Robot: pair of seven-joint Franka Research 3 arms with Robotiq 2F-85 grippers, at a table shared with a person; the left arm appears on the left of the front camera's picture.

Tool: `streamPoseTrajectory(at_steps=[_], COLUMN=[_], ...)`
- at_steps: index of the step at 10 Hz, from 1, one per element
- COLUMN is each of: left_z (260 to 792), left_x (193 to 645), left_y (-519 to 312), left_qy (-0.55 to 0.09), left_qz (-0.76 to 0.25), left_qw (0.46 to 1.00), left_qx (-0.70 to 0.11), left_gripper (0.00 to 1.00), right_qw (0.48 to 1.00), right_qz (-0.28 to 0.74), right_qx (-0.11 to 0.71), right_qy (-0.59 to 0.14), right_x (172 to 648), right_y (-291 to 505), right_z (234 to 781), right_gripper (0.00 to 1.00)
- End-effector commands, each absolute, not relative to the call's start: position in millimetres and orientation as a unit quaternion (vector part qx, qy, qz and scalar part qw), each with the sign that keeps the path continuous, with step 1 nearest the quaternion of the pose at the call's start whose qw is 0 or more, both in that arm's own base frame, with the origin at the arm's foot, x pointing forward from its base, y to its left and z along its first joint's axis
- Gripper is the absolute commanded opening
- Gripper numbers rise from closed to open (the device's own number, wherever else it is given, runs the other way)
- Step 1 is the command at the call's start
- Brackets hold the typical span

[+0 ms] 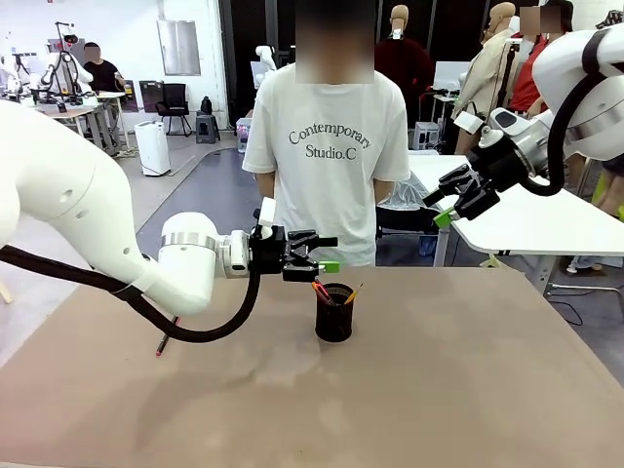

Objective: Place the pens into the pen holder.
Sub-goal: Pick up a writing instrument from the table and place it into the Pen holder.

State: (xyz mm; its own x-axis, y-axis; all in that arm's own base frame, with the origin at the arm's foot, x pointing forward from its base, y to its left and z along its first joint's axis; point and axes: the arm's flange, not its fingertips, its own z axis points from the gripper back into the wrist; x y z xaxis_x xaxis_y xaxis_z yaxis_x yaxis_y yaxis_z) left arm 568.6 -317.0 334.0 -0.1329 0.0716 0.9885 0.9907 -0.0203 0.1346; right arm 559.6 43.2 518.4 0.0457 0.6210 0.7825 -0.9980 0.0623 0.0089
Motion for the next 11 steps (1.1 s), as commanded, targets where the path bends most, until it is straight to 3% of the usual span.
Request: streamPoseTrajectory(at_steps=[1,4,6,8,11], left_z=[334.5,333.4,359.6,387.8,424.4], left_x=[568.7,567.7,573.1,569.0,565.4], left_y=[-317.3,-317.9,-290.8,-267.5,-234.3], left_qy=[-0.546,-0.543,-0.471,-0.421,-0.362], left_qz=[-0.515,-0.52,-0.565,-0.611,-0.632], left_qw=[0.434,0.438,0.45,0.492,0.599], left_qx=[-0.498,-0.494,-0.507,-0.455,-0.333], left_gripper=[1.0,1.0,1.0,1.0,1.0], right_qw=[0.657,0.657,0.657,0.657,0.657], right_qz=[0.617,0.617,0.617,0.617,0.617], right_qx=[0.299,0.299,0.299,0.299,0.299], right_qy=[-0.314,-0.314,-0.314,-0.314,-0.314], right_x=[559.4,559.4,559.4,559.4,559.4], right_y=[44.5,44.5,44.5,44.5,44.5], right_z=[520.2,520.2,520.2,520.2,520.2], right_gripper=[1.0,1.0,1.0,1.0,1.0])
